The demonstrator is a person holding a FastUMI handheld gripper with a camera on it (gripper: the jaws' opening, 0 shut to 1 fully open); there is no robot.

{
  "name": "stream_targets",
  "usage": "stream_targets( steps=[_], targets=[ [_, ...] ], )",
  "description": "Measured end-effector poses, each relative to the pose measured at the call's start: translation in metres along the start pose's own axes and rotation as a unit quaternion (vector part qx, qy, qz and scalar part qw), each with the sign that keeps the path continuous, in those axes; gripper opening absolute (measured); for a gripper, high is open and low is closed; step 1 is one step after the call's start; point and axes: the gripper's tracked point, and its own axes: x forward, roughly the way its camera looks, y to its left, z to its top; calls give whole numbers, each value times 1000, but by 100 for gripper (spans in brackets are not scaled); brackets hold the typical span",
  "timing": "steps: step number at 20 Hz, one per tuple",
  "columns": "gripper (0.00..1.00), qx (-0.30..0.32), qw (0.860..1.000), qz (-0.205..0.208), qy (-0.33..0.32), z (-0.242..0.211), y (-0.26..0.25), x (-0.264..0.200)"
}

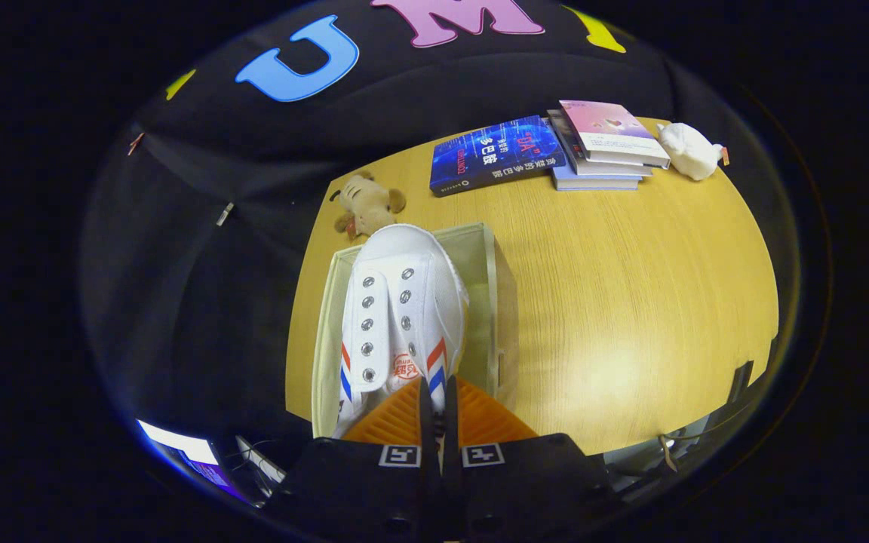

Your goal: Open the storage box then place both shoes into the box .Put the left shoe in first, then the right shoe, with the right side of both shoes facing outward in a uniform manner.

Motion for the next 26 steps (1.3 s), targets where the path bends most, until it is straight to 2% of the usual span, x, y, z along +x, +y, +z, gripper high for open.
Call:
stream_targets(
  steps=[6,8,10,11,15,17,19,26],
  targets=[
    [5,-29,998,-59,25,-12,-14,29],
    [7,-33,998,-55,28,-8,-7,39],
    [14,-38,998,-41,29,-10,1,41],
    [26,-37,999,-27,22,-7,9,40],
    [79,-52,998,-11,-14,11,15,20],
    [94,-54,998,-15,-35,19,9,5],
    [99,-56,996,-26,-59,29,-4,-12],
    [99,-79,982,-55,-164,77,-63,-84]
  ],
)
